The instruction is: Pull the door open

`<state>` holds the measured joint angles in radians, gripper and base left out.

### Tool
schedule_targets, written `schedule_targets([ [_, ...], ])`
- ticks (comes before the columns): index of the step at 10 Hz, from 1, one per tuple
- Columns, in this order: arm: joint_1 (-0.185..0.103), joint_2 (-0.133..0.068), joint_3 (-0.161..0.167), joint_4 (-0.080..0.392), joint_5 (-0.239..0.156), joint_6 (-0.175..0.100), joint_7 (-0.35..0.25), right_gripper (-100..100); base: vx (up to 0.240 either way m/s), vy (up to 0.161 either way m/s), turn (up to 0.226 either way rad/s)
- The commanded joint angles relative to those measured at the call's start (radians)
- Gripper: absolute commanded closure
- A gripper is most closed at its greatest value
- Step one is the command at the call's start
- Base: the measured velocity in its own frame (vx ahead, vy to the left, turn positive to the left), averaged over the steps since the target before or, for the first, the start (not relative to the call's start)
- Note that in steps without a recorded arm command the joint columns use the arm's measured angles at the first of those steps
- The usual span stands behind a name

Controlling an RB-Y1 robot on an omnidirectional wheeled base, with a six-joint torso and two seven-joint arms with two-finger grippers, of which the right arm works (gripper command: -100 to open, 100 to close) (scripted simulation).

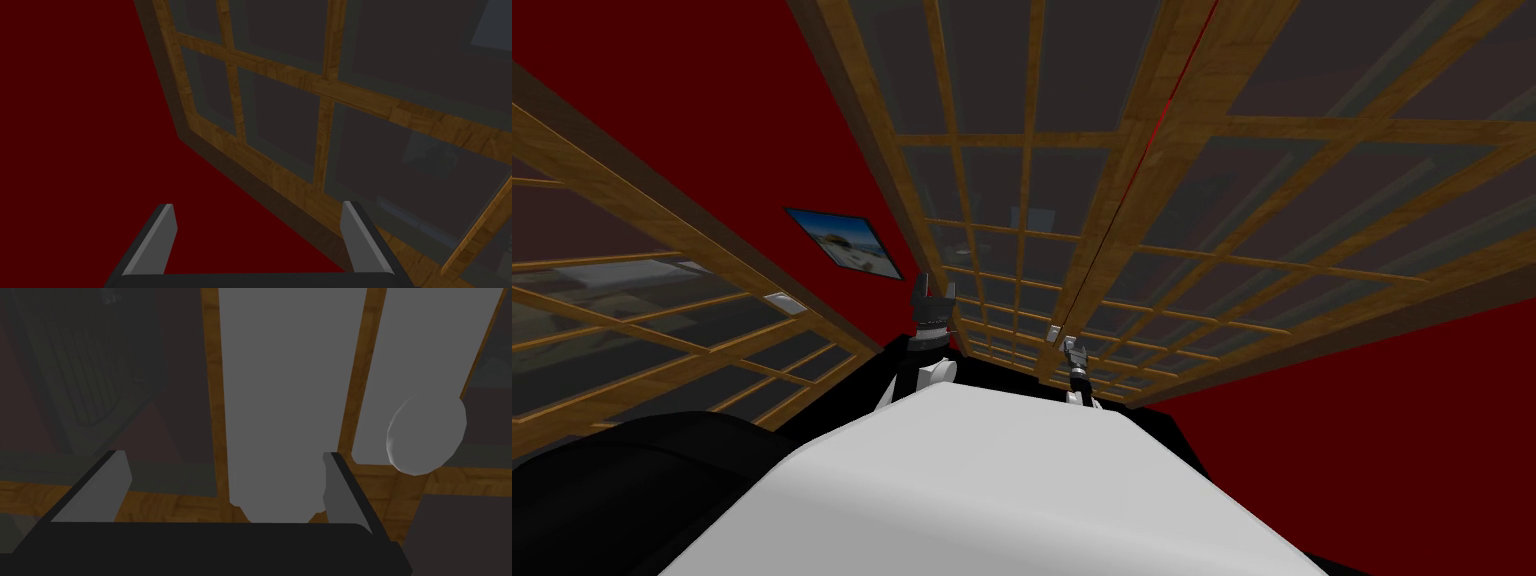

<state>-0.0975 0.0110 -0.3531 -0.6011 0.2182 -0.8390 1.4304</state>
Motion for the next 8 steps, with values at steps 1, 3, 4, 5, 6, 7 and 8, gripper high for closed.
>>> schedule_targets([
  [1, 0.020, -0.018, -0.011, 0.007, -0.011, 0.002, -0.038, 100, -0.048, 0.040, 0.048],
  [3, 0.020, -0.018, -0.011, 0.007, -0.011, 0.002, -0.038, 100, -0.037, 0.029, 0.017],
  [4, 0.035, -0.032, -0.019, 0.012, -0.019, 0.003, -0.067, 100, -0.042, 0.015, 0.005],
  [5, 0.035, -0.032, -0.019, 0.012, -0.019, 0.003, -0.067, 100, -0.040, 0.009, -0.007],
  [6, 0.035, -0.032, -0.019, 0.012, -0.019, 0.003, -0.067, 100, -0.023, 0.009, -0.031],
  [7, 0.035, -0.032, -0.019, 0.012, -0.019, 0.003, -0.067, 100, -0.011, 0.014, 0.009],
  [8, 0.043, -0.039, -0.023, 0.015, -0.023, 0.003, -0.086, 100, -0.007, 0.012, 0.032],
])
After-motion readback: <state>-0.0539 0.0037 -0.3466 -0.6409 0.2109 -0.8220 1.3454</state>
